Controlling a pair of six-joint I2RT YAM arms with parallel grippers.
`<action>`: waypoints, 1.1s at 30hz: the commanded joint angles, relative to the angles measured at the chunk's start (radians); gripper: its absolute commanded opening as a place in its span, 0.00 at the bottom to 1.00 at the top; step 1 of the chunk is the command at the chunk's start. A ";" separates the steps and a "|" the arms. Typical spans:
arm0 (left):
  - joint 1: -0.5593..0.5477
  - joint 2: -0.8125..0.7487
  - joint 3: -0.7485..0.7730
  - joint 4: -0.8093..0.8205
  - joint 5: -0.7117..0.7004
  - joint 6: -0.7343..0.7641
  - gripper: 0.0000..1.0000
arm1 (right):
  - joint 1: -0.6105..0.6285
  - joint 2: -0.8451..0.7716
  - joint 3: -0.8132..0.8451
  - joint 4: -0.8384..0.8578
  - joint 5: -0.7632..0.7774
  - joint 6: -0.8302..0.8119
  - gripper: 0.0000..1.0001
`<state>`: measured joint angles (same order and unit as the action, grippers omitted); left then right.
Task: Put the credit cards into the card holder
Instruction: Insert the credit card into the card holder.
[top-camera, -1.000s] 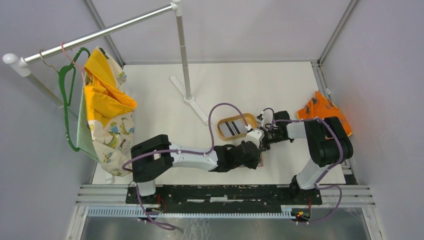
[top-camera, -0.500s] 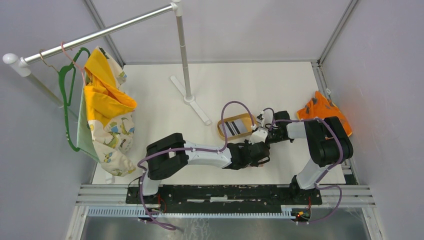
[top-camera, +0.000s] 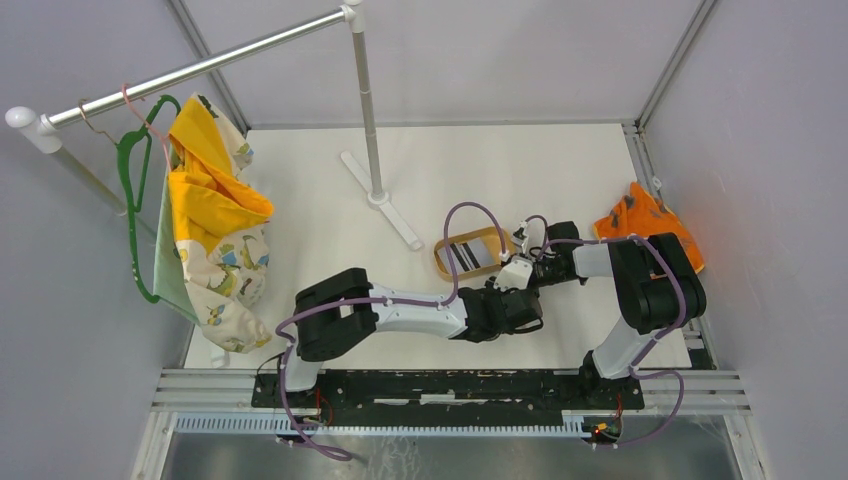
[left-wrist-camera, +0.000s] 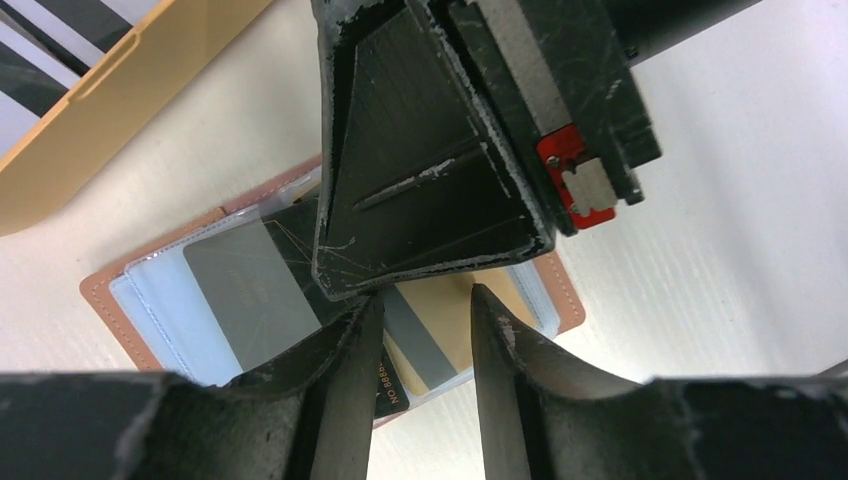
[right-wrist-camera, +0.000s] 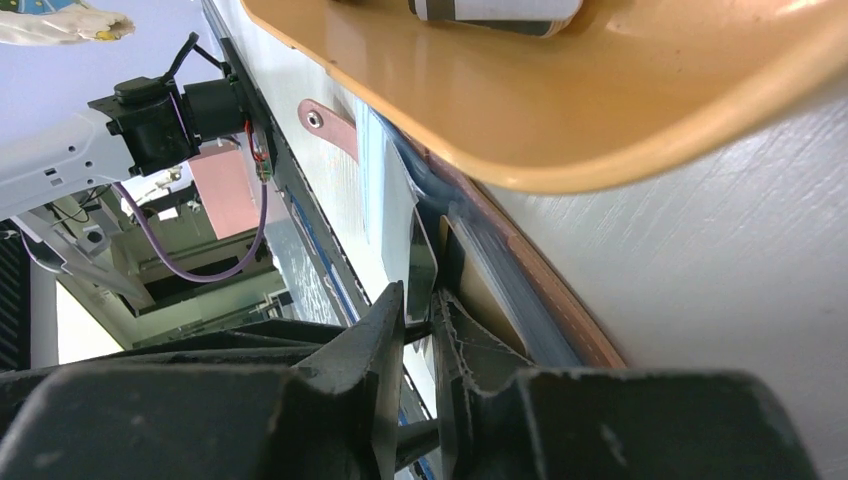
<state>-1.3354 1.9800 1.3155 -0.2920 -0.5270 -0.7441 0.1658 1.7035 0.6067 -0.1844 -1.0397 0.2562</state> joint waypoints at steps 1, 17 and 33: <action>0.007 0.017 0.026 -0.052 -0.092 -0.038 0.46 | 0.006 0.015 0.015 -0.001 0.028 -0.042 0.24; 0.023 -0.092 -0.068 0.051 -0.088 0.032 0.54 | 0.007 -0.042 0.082 -0.095 0.016 -0.188 0.38; 0.084 -0.448 -0.484 0.288 -0.013 0.126 0.40 | 0.091 -0.273 0.013 0.063 0.271 -0.298 0.12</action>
<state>-1.2987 1.5745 0.8795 -0.0784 -0.5468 -0.6487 0.1940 1.4578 0.6296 -0.1970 -0.8654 -0.0006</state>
